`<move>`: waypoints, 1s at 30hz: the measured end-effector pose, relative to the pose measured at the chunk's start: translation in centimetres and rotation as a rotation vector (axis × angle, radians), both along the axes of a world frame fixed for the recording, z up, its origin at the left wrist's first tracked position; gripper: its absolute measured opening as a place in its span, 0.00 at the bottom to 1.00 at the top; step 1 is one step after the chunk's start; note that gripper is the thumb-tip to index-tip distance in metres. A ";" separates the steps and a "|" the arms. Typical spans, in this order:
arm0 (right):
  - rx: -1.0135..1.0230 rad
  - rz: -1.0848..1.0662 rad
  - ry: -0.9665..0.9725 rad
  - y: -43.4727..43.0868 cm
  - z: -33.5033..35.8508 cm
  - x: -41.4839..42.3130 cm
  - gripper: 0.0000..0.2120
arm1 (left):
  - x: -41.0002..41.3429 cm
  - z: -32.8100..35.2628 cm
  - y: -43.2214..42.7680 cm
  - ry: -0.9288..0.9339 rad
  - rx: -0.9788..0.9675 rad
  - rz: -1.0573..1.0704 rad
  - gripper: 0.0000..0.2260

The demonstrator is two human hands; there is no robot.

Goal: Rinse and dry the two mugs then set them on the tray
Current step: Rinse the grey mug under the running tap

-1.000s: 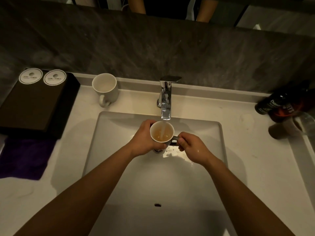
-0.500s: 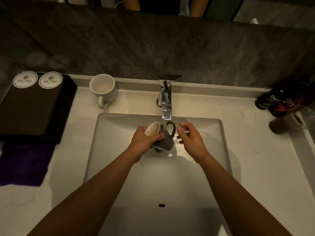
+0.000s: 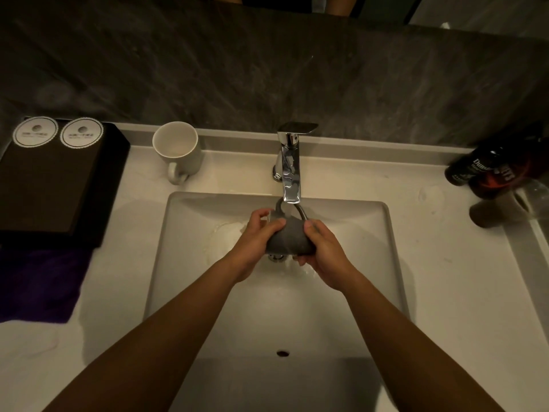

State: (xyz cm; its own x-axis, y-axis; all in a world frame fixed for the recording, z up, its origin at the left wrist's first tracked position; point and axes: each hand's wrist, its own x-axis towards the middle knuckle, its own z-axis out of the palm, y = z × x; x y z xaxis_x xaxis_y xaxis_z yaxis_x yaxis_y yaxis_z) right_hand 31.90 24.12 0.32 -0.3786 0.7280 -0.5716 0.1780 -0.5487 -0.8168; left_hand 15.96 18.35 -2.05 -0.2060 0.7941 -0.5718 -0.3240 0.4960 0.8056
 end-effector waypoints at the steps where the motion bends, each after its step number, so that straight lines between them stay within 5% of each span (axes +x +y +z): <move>1: -0.009 0.001 -0.033 0.1 0.1 -0.3 0.17 | 0.0 0.0 0.2 0.024 0.026 -0.005 0.32; 5: 0.110 0.045 -0.247 0.1 0.2 -1.2 0.24 | 0.5 0.4 1.1 0.067 -0.003 0.031 0.35; 12: 0.550 0.060 -0.338 -0.1 -1.3 -0.2 0.12 | 0.5 1.7 2.4 -0.154 -0.286 0.044 0.19; 19: 0.177 -0.030 -0.476 2.3 -0.7 -1.9 0.28 | 0.8 1.1 2.2 0.130 -0.023 -0.015 0.20; 23: -0.092 0.050 -0.518 3.4 0.2 -2.6 0.27 | 0.4 0.3 1.4 0.138 0.101 -0.007 0.22; 27: 0.240 0.134 -0.588 3.1 -0.5 -2.5 0.27 | 0.1 0.4 2.4 0.032 -0.044 0.044 0.22; 30: 0.552 0.139 -0.411 2.2 -1.2 -1.6 0.17 | 0.0 1.4 3.3 -0.143 -0.290 0.065 0.17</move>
